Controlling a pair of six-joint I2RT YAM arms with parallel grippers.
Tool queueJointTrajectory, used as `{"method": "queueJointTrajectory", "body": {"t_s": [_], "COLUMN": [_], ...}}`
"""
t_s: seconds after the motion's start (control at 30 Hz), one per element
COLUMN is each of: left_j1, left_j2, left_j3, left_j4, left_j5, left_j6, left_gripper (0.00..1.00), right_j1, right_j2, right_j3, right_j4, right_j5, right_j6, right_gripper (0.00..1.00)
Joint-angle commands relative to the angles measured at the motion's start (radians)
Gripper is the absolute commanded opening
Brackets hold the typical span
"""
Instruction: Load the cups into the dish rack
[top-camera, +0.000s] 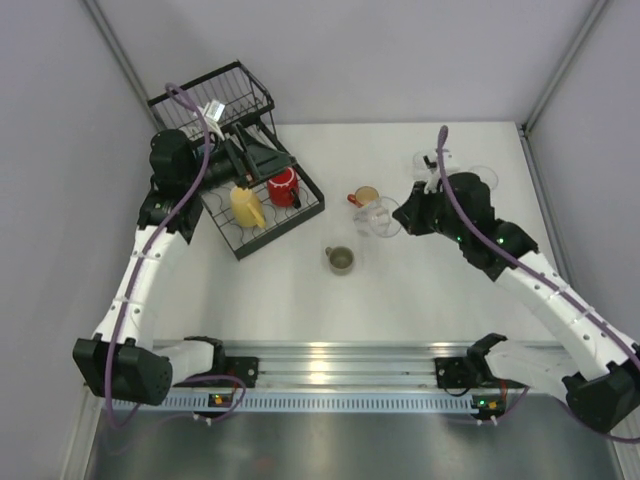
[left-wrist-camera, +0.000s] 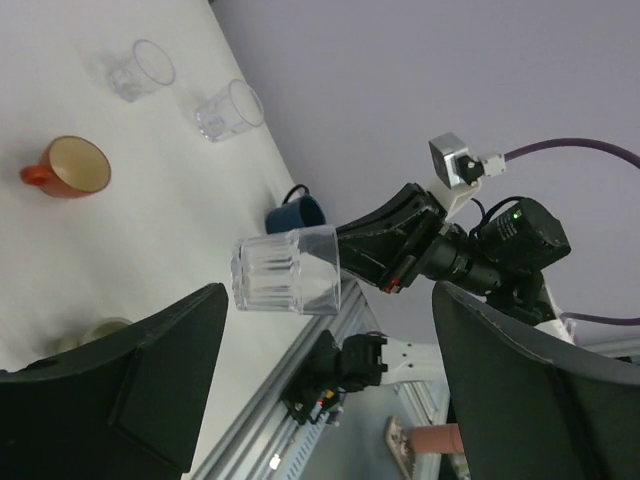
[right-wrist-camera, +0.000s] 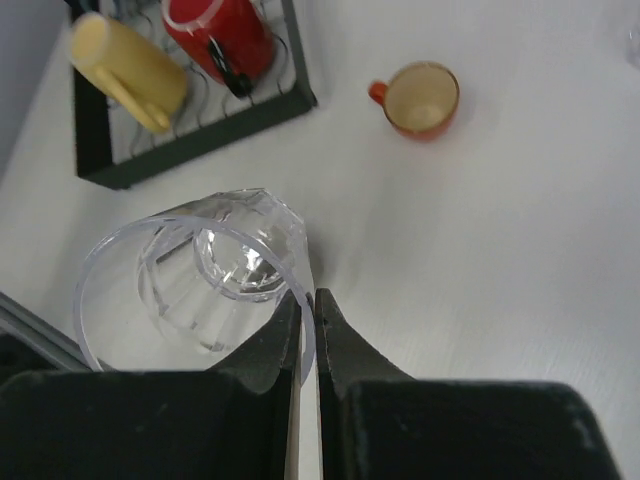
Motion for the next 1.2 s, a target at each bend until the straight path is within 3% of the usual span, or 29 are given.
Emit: {"method": "queueJointTrajectory", "body": {"t_s": [0.0,0.27,0.5,0.77,1.17], "left_j1": [0.000,-0.010,-0.053,-0.093,-0.177], "left_j2": [0.006,0.033,0.081,0.108,0.165], "left_j3": [-0.026,-0.121,-0.123,-0.158,-0.196], "left_j4": [0.189,0.416,0.436,0.591,0.851], "left_j5": [0.092,0.092,0.091,0.071,-0.001], "left_j6": [-0.226,-0.493,-0.524,-0.639,-0.849], "left_gripper": [0.89,0.96,0.98,0.97,0.93], "right_j1": [-0.011,-0.011,-0.011,0.007,0.026], "right_j2": [-0.090,-0.121,-0.026,0.053,0.108], "right_j3": [-0.034,-0.194,-0.128,-0.147,-0.139], "right_j4": [0.276,0.938,1.135,1.350,1.387], "right_j5": [-0.076,-0.128,-0.152,-0.226,-0.278], "right_j6": [0.075,0.071,0.011,0.034,0.036], "right_gripper": [0.00,0.00,0.00,0.00,0.00]}}
